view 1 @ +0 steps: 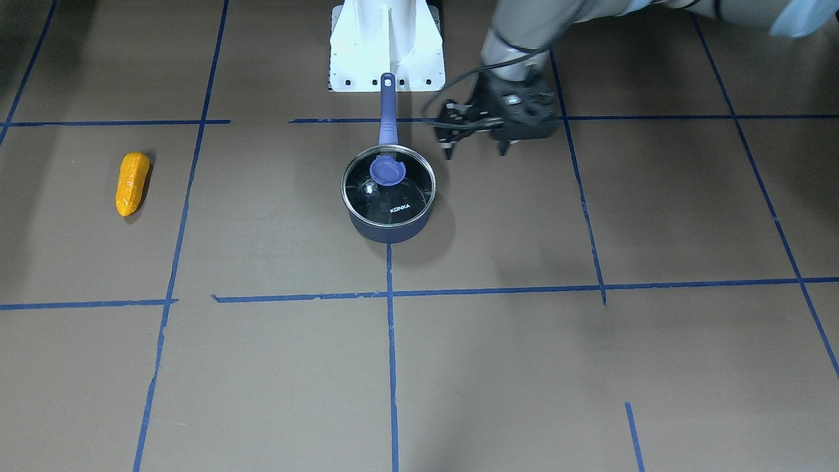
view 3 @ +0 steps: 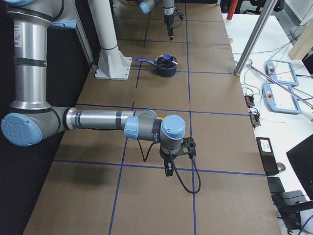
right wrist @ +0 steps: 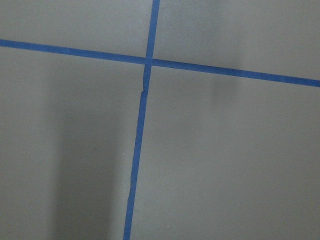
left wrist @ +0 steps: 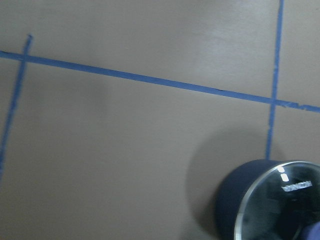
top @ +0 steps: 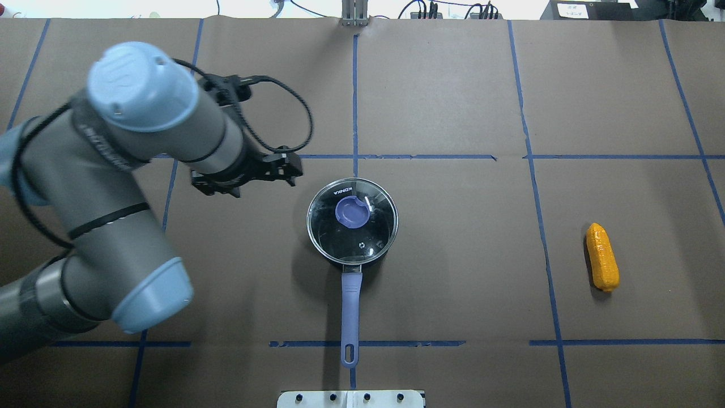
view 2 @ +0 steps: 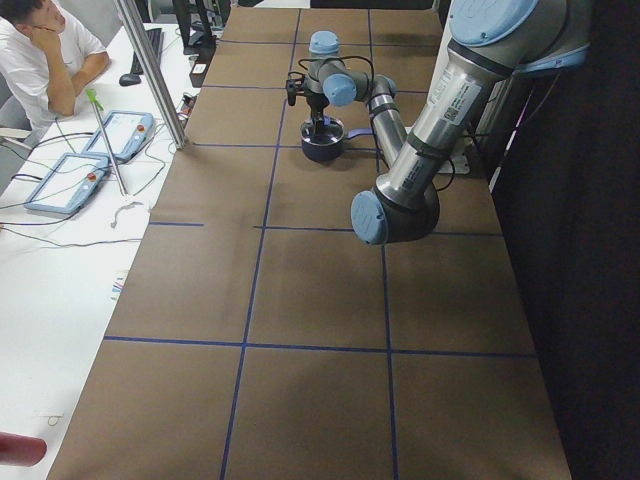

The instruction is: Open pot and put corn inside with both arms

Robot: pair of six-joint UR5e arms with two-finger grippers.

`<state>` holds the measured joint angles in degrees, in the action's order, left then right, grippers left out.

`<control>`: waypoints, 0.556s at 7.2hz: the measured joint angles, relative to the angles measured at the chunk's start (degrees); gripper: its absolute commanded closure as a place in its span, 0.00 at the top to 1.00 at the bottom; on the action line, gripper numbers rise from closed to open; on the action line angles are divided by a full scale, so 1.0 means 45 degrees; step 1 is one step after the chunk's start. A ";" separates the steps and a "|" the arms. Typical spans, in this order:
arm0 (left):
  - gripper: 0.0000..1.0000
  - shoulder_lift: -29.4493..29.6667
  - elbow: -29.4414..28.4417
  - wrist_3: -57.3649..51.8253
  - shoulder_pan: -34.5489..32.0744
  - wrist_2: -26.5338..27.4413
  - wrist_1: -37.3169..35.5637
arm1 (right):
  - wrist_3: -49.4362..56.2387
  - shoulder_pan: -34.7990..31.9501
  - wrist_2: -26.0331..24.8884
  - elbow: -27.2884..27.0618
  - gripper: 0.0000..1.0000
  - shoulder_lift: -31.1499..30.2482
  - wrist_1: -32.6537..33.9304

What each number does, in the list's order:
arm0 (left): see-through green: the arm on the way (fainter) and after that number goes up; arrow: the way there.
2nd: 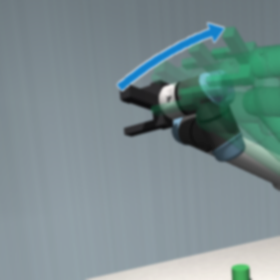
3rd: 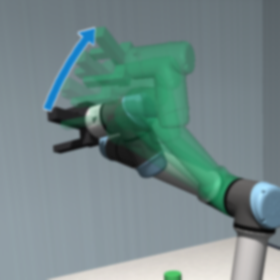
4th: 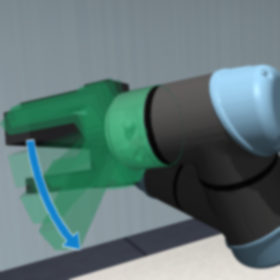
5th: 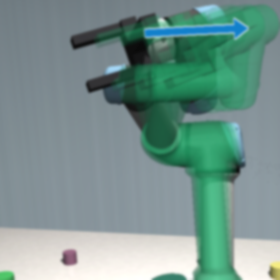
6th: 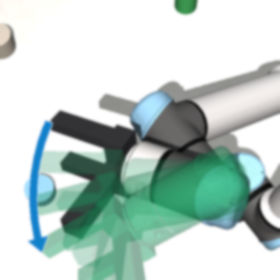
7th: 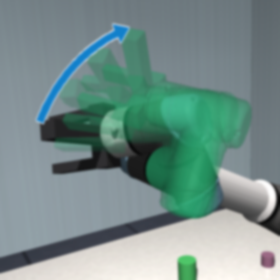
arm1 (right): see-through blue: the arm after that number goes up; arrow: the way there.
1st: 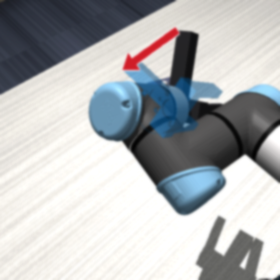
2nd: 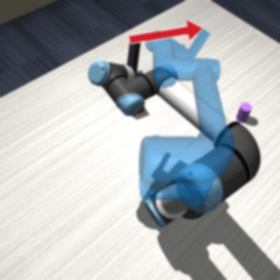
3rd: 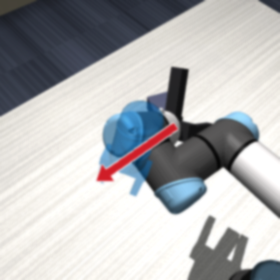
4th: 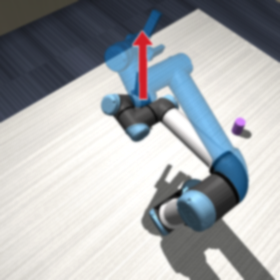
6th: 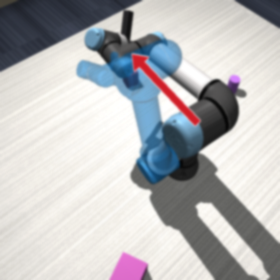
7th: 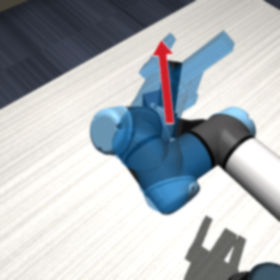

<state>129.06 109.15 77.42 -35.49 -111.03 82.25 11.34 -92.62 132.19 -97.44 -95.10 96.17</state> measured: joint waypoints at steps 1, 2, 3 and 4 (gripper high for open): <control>1.00 0.0978 -0.0985 0.0104 0.0345 0.0277 -0.0076 | 0.0000 0.0016 0.0000 0.0000 1.00 0.0000 0.0008; 1.00 0.1803 -0.2019 0.0161 0.0627 0.0530 -0.0101 | 0.0000 0.0032 0.0000 0.0011 1.00 0.0000 0.0013; 1.00 0.2289 -0.2814 0.0179 0.0828 0.0647 -0.0109 | 0.0000 0.0043 0.0000 0.0023 1.00 0.0000 0.0015; 1.00 0.2514 -0.3308 0.0176 0.1006 0.0689 -0.0108 | 0.0000 0.0057 0.0000 0.0035 1.00 0.0000 0.0016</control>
<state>140.38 94.26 78.22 -30.97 -107.93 81.76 11.34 -92.36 132.19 -97.29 -95.10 96.24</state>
